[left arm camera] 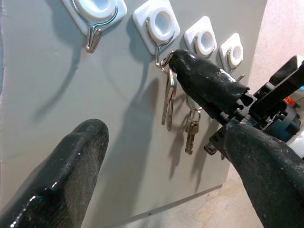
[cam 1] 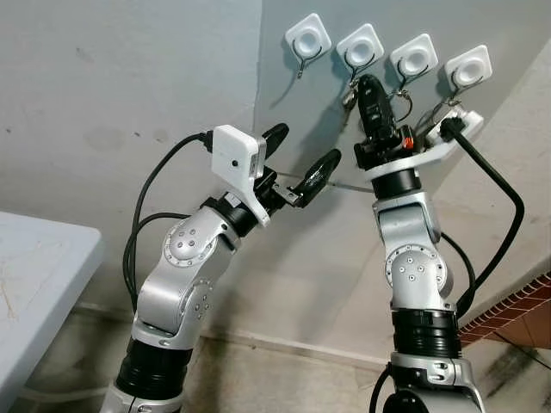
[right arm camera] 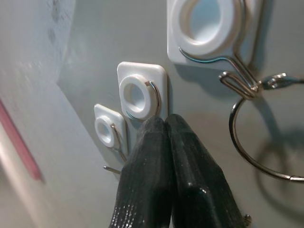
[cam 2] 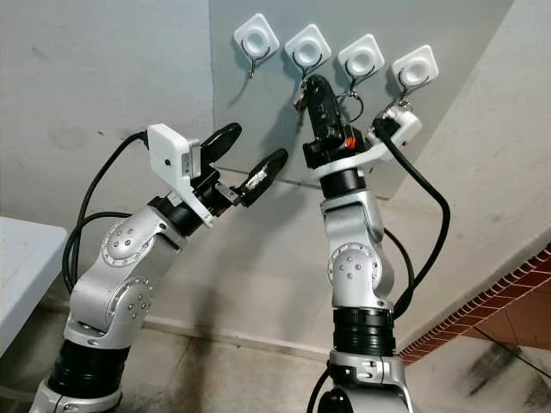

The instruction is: Hang keys on a hook

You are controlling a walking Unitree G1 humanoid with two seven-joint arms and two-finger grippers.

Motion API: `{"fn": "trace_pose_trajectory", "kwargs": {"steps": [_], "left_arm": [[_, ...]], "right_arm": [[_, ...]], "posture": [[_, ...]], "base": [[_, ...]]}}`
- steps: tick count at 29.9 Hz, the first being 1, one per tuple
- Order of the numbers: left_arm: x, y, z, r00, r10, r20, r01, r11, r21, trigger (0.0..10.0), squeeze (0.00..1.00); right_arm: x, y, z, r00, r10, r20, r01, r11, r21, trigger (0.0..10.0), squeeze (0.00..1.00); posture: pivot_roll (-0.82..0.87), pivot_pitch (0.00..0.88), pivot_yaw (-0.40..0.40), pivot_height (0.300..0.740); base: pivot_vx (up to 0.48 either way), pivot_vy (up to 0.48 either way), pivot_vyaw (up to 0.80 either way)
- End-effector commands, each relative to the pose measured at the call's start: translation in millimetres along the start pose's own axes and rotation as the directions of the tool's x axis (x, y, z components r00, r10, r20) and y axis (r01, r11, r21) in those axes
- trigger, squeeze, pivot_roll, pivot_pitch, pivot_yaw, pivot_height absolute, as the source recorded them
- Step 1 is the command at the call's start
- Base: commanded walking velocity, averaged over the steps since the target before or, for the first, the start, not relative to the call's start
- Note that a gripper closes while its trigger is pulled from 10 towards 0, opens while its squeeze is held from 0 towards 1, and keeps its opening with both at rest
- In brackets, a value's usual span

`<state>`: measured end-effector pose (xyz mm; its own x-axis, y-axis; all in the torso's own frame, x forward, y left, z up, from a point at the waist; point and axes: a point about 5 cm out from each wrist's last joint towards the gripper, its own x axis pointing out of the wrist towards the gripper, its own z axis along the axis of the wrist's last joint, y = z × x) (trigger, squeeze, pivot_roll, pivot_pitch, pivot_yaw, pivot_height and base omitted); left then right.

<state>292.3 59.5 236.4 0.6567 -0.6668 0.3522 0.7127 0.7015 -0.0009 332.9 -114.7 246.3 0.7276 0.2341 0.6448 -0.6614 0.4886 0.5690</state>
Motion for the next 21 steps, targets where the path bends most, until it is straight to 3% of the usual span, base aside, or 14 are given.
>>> {"fn": "trace_pose_trajectory", "kwargs": {"steps": [1,11,12,18,19,21], "left_arm": [[0.8,-3.5,2,1.000,-0.014,0.004,0.014,1.000,-0.002,10.0,0.00],[0.8,-3.4,2,1.000,-0.013,0.002,0.013,1.000,-0.002,10.0,0.00],[0.6,-3.1,2,1.000,-0.010,0.000,0.010,1.000,-0.001,10.0,0.00],[0.5,-2.7,2,1.000,-0.003,0.000,0.003,1.000,-0.004,10.0,0.00],[0.3,-2.6,1,1.000,0.000,-0.001,0.000,1.000,-0.004,10.0,0.00],[0.4,-2.3,1,1.000,0.004,-0.001,-0.004,1.000,-0.004,10.0,0.00]], "right_arm": [[-5.4,-4.5,8,0.999,-0.012,0.036,0.011,0.999,0.044,10.0,0.00],[-8.6,-6.0,2,1.000,-0.018,0.005,0.017,0.998,0.063,10.0,0.00],[-9.8,-6.3,1,1.000,-0.018,0.000,0.018,0.998,0.052,10.0,1.00],[-13.0,-7.1,-1,1.000,-0.015,-0.018,0.014,0.999,-0.047,10.0,1.00],[-15.0,-6.9,-4,0.999,-0.005,-0.049,-0.005,0.981,-0.196,10.0,1.00],[-17.8,-6.8,-11,0.995,0.005,-0.096,-0.036,0.944,-0.327,10.0,1.00]], "posture": [[0.02,0.060,-0.075,0.740],[0.02,0.066,-0.072,0.740],[0.02,0.066,-0.072,0.740],[0.02,0.066,-0.072,0.740],[0.02,0.064,-0.072,0.740],[0.02,0.063,-0.071,0.740]], "base": [[0.000,0.000,0.00],[0.000,0.000,0.00],[0.000,0.000,0.00],[0.000,0.000,0.00],[0.000,0.000,0.00],[0.000,0.000,0.00]]}}
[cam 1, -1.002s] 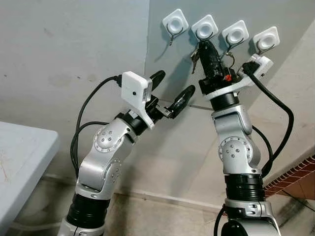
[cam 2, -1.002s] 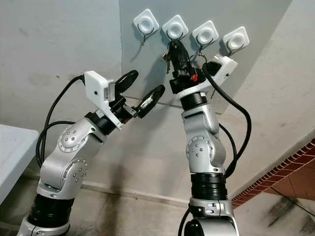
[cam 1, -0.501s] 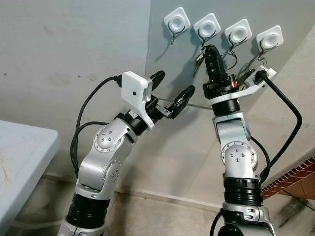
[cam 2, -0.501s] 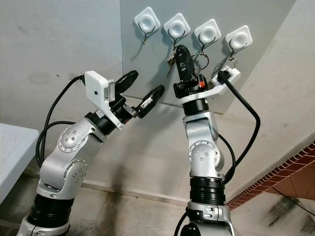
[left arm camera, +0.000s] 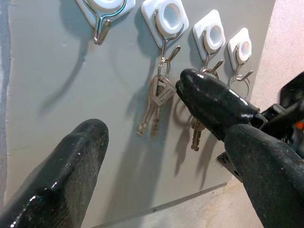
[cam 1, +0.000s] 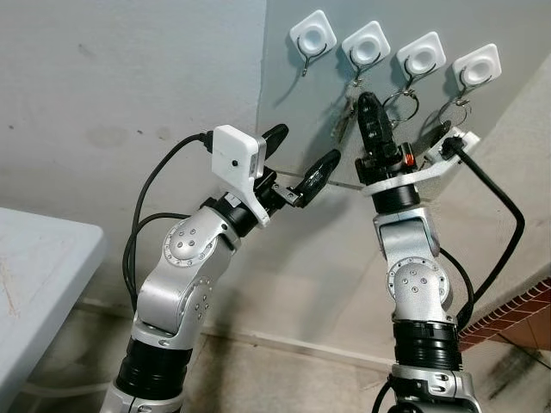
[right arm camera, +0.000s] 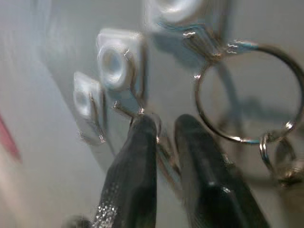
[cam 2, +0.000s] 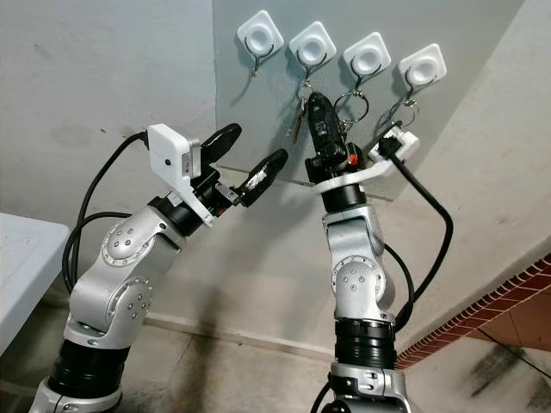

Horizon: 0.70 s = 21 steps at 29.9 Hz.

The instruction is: Hang keys on a hook

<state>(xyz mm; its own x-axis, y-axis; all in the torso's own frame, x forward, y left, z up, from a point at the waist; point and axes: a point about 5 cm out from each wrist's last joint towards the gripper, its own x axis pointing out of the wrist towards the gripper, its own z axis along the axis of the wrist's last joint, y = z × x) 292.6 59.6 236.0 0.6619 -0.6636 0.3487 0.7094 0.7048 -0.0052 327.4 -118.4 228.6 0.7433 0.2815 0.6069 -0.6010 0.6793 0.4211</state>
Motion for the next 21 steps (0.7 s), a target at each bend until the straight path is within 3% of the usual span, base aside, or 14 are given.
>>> {"fn": "trace_pose_trajectory", "kwargs": {"steps": [1,5,10,19,20,21], "left_arm": [[0.4,-2.7,1,1.000,-0.002,0.003,0.002,1.000,-0.002,10.0,0.00],[0.7,-2.9,0,1.000,0.003,0.003,-0.003,1.000,-0.003,10.0,0.00],[-1.2,-0.8,-3,1.000,0.019,-0.008,-0.019,1.000,0.000,10.0,0.00],[-11.3,7.1,-25,0.994,0.089,-0.060,-0.089,0.996,0.003,10.0,0.00],[-12.8,7.9,-29,0.992,0.100,-0.070,-0.101,0.995,-0.006,10.0,0.00],[-12.8,7.9,-29,0.992,0.100,-0.070,-0.101,0.995,-0.006,10.0,0.00]], "right_arm": [[-1.5,3.1,-7,0.999,0.024,-0.036,-0.027,0.996,-0.089,10.0,1.00],[-6.4,3.8,-14,0.997,0.038,-0.066,-0.048,0.984,-0.169,10.0,1.00],[-13.6,4.1,-22,0.994,0.043,-0.101,-0.060,0.983,-0.174,10.0,1.00],[-33.5,-7.4,-36,0.987,-0.002,-0.160,-0.043,0.960,-0.278,10.0,1.00],[-38.6,-10.6,-39,0.984,-0.010,-0.177,-0.043,0.956,-0.291,10.0,0.00],[-38.6,-10.6,-39,0.984,-0.010,-0.177,-0.043,0.956,-0.291,10.0,0.00]], "posture": [[0.02,0.063,-0.071,0.740],[0.02,0.061,-0.071,0.740],[0.02,0.057,-0.072,0.740],[0.02,0.042,-0.067,0.740],[0.02,0.042,-0.067,0.740],[0.02,0.042,-0.067,0.740]], "base": [[0.000,0.000,0.00],[0.000,0.000,0.00],[0.000,0.000,0.00],[0.000,0.000,0.00],[0.000,0.000,0.00],[0.000,0.000,0.00]]}}
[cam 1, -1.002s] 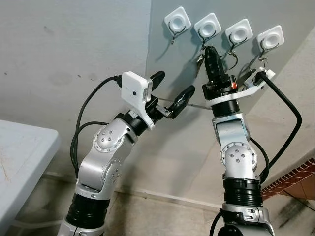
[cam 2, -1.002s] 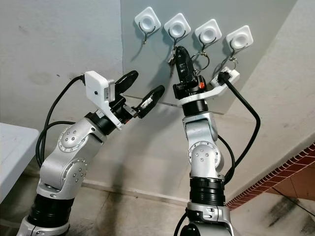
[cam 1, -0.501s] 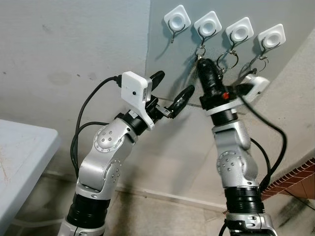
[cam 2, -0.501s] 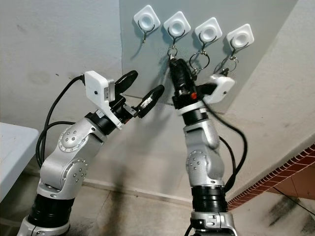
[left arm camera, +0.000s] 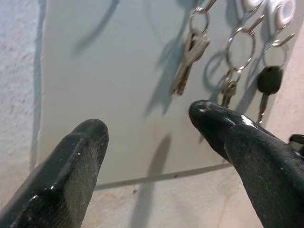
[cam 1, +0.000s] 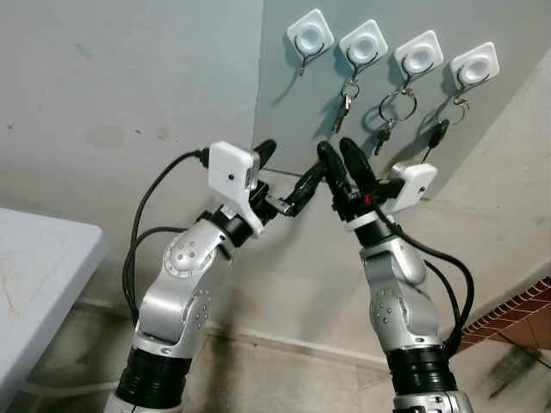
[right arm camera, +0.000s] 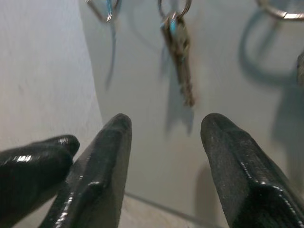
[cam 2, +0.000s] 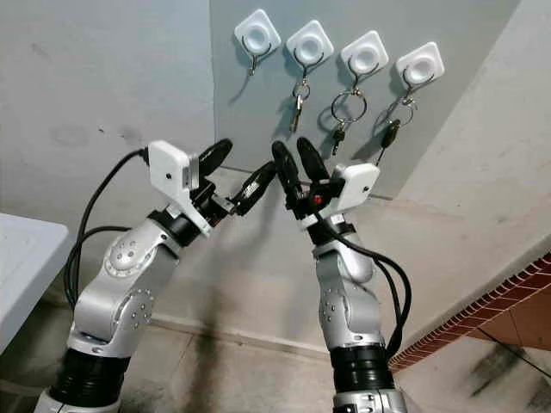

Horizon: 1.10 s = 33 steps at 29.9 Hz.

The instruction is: Hang keys on a hook

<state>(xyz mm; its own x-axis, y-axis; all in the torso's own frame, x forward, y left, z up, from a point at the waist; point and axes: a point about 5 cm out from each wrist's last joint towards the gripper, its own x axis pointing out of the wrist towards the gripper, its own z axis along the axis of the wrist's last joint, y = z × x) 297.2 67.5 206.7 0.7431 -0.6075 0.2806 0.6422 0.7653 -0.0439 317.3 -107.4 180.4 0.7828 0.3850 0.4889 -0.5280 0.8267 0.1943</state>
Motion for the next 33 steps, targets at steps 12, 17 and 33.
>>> {"fn": "trace_pose_trajectory", "kwargs": {"steps": [12,17,33], "left_arm": [[-24.5,23.7,-56,0.980,0.169,-0.110,-0.174,0.984,-0.042,10.0,0.00],[-47.7,41.9,-103,0.917,0.296,-0.266,-0.328,0.941,-0.084,10.0,0.00],[-117.5,30.5,-199,0.695,0.297,-0.654,-0.320,0.943,0.089,10.0,0.00]], "right_arm": [[-57.7,-22.7,-48,0.970,-0.114,-0.214,0.095,0.991,-0.095,10.0,0.00],[-90.2,-38.2,-74,0.911,-0.228,-0.344,0.194,0.972,-0.130,10.0,0.00],[-204.8,-59.9,-127,0.502,-0.499,-0.706,0.428,0.853,-0.299,10.0,0.00]], "posture": [[0.01,0.039,-0.055,0.740],[0.00,0.032,-0.050,0.740],[-0.01,0.027,-0.035,0.740]], "base": [[0.000,0.000,0.00],[0.000,0.000,0.00],[0.000,0.000,0.00]]}}
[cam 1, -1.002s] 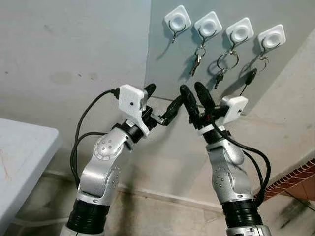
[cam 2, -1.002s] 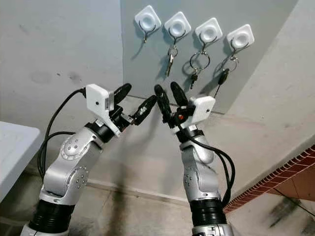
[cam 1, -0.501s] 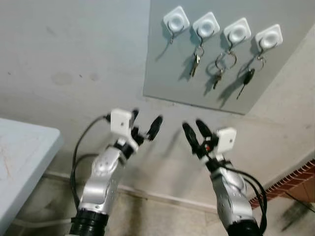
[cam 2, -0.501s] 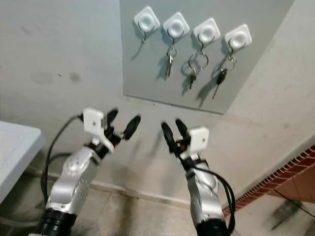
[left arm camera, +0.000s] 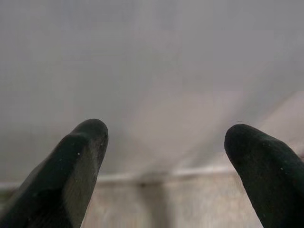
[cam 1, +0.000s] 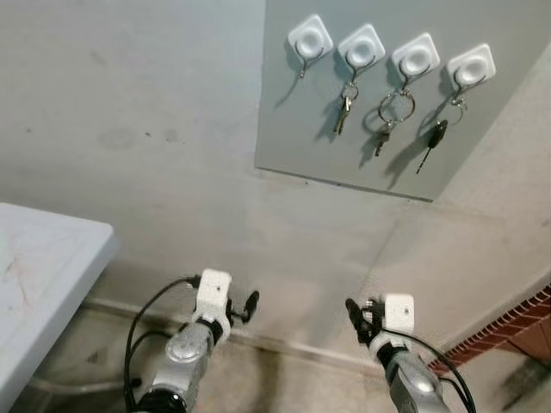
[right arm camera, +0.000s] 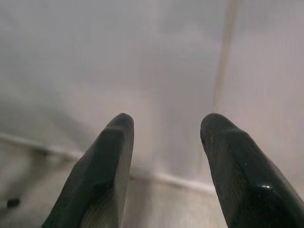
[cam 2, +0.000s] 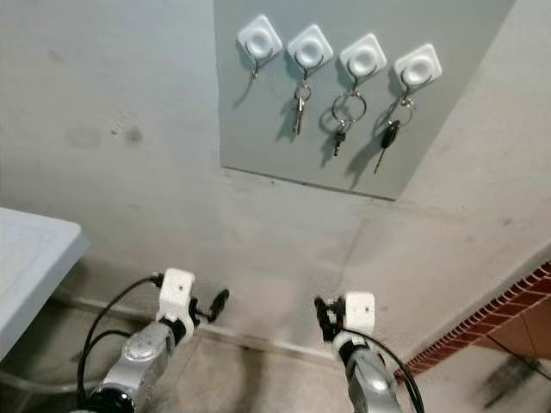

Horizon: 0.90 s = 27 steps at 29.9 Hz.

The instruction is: Hang keys on a hook

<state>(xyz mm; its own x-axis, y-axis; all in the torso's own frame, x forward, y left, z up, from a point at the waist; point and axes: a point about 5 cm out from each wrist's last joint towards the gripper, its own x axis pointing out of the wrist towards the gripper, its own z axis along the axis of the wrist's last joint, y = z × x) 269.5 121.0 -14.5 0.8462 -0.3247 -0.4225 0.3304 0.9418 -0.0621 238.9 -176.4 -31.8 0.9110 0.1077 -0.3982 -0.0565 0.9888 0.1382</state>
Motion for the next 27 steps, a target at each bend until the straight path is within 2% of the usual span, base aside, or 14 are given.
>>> {"fn": "trace_pose_trajectory", "kwargs": {"steps": [1,2,4,8,10,11,12,16,19,23,27], "left_arm": [[-0.9,-2.3,-8,0.999,-0.020,-0.039,0.021,1.000,0.014,10.0,0.00],[-3.2,-2.4,-14,0.998,-0.023,-0.061,0.022,1.000,-0.019,10.0,0.00],[-5.8,-1.1,-23,0.994,0.000,-0.108,-0.004,0.999,-0.038,10.0,0.00],[-15.9,-0.1,-44,0.982,0.003,-0.187,-0.010,0.999,-0.035,10.0,0.00],[-17.6,0.5,-47,0.979,0.007,-0.202,-0.016,0.999,-0.039,10.0,0.00],[-21.6,4.7,-54,0.972,0.043,-0.231,-0.062,0.995,-0.075,10.0,0.00],[-23.5,6.1,-56,0.969,0.054,-0.242,-0.075,0.994,-0.078,10.0,0.00],[-38.3,11.4,-78,0.934,0.097,-0.343,-0.124,0.990,-0.059,10.0,0.00],[-46.8,12.6,-90,0.913,0.095,-0.396,-0.115,0.993,-0.026,10.0,0.00],[-48.5,12.7,-92,0.907,0.092,-0.411,-0.109,0.994,-0.018,10.0,0.00],[-44.9,11.0,-89,0.912,0.096,-0.399,-0.114,0.993,-0.022,10.0,0.00]], "right_arm": [[-6.8,-8.5,-14,0.996,-0.049,-0.070,0.049,0.999,-0.007,10.0,0.00],[-11.4,-10.5,-22,0.992,-0.063,-0.108,0.063,0.998,0.001,10.0,0.00],[-17.1,-12.8,-32,0.984,-0.084,-0.158,0.083,0.996,-0.017,10.0,0.00],[-33.7,-14.4,-58,0.954,-0.117,-0.276,0.107,0.993,-0.051,10.0,0.00],[-35.7,-13.9,-61,0.951,-0.116,-0.286,0.105,0.993,-0.054,10.0,0.00],[-42.8,-13.7,-71,0.936,-0.130,-0.327,0.120,0.991,-0.051,10.0,0.00],[-46.5,-13.6,-75,0.929,-0.137,-0.345,0.125,0.991,-0.057,10.0,0.00],[-61.8,-11.1,-95,0.888,-0.165,-0.429,0.157,0.986,-0.054,10.0,0.00],[-68.8,-8.9,-103,0.867,-0.179,-0.465,0.178,0.983,-0.048,10.0,0.00],[-73.6,-10.2,-107,0.853,-0.198,-0.482,0.204,0.978,-0.041,10.0,0.00],[-76.3,-11.8,-110,0.842,-0.205,-0.500,0.188,0.978,-0.086,10.0,0.00]], "posture": [[-0.01,0.030,-0.031,0.740],[-0.02,0.029,-0.027,0.740],[-0.02,0.029,-0.023,0.740],[-0.02,0.024,-0.006,0.740],[-0.02,0.024,-0.006,0.740],[-0.02,0.023,0.003,0.740],[-0.02,0.017,0.013,0.740],[-0.05,0.009,0.035,0.740],[-0.08,0.000,0.051,0.740],[-0.09,0.000,0.053,0.740],[-0.09,0.000,0.034,0.740]], "base": [[0.000,0.000,0.00],[0.000,0.000,0.00],[0.000,0.000,0.00],[0.000,0.000,0.00],[0.000,0.000,0.00],[0.000,0.000,0.00],[0.000,0.000,0.00],[0.000,0.000,0.00],[0.000,0.000,0.00],[0.000,0.000,0.00],[0.000,0.000,0.00]]}}
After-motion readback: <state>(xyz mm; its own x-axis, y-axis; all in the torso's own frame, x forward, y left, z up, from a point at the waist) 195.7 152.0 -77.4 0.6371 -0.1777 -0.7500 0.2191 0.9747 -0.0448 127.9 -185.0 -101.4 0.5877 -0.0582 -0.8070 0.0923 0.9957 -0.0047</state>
